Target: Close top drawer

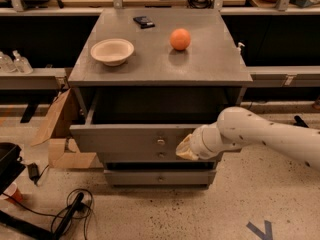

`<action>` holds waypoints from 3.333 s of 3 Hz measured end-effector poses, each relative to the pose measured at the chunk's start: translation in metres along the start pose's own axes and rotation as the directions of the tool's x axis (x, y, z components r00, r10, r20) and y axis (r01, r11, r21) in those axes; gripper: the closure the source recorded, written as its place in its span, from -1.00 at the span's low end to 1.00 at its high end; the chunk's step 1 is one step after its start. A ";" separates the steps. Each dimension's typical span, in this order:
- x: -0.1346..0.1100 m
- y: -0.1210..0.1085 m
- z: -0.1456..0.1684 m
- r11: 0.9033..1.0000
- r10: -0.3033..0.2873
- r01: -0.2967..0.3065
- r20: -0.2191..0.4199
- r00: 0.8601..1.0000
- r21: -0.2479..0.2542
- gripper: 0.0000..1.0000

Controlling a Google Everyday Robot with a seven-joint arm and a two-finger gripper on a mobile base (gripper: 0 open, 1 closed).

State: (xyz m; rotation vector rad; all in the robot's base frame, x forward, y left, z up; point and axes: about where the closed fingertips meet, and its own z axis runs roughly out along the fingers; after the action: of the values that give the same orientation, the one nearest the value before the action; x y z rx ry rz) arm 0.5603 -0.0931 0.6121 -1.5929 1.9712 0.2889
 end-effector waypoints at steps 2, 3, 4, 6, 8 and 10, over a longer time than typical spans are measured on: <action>-0.014 -0.050 0.017 1.000 0.000 0.000 -0.010 1.000 0.027 1.00; -0.013 -0.072 0.018 0.999 0.013 -0.012 -0.009 1.000 0.049 1.00; -0.004 -0.085 0.015 0.997 0.031 -0.031 -0.012 0.999 0.065 1.00; 0.026 -0.096 -0.003 0.990 0.088 -0.085 -0.018 0.996 0.114 1.00; 0.039 -0.098 -0.011 0.984 0.113 -0.110 -0.011 0.994 0.138 0.65; 0.038 -0.096 -0.007 0.986 0.111 -0.109 -0.010 0.994 0.130 -0.44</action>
Offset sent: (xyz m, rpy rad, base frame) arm 0.1037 0.0019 0.0101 -0.0171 -0.0456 -0.0494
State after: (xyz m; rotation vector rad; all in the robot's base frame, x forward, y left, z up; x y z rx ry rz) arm 0.6445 -0.1527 0.6147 -1.4128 2.0519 0.1868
